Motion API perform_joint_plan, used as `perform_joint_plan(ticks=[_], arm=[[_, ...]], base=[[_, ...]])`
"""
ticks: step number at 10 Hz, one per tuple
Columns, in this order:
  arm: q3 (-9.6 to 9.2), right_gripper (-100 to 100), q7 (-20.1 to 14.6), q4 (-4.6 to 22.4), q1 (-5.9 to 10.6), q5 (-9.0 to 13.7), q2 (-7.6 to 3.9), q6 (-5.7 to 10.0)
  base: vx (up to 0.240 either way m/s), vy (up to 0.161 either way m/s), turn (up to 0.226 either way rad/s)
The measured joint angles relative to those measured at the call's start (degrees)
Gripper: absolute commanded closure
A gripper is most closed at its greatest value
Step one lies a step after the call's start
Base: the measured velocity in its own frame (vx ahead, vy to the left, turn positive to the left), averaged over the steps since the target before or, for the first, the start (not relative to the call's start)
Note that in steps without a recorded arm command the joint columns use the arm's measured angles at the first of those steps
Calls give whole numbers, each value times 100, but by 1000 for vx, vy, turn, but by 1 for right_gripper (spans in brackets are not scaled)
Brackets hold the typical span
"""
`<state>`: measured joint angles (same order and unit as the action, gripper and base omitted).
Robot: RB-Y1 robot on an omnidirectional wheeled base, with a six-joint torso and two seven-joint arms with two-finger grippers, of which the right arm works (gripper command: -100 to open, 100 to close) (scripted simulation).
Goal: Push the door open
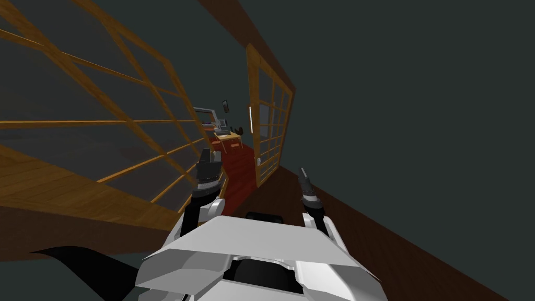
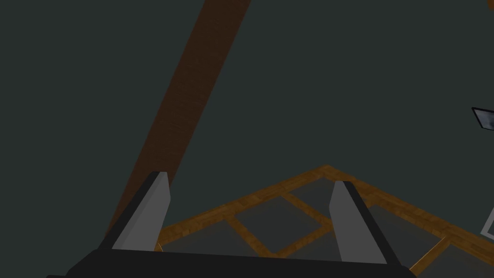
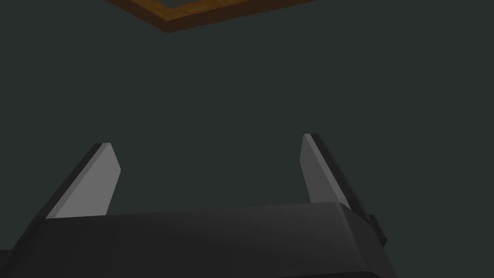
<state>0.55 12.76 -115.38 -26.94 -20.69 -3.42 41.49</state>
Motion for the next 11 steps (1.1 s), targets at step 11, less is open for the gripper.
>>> perform_joint_plan(ticks=[11], arm=[[5, -100, 880, 1216, 67, -1074, -172, 866]], base=[[107, 27, -21]])
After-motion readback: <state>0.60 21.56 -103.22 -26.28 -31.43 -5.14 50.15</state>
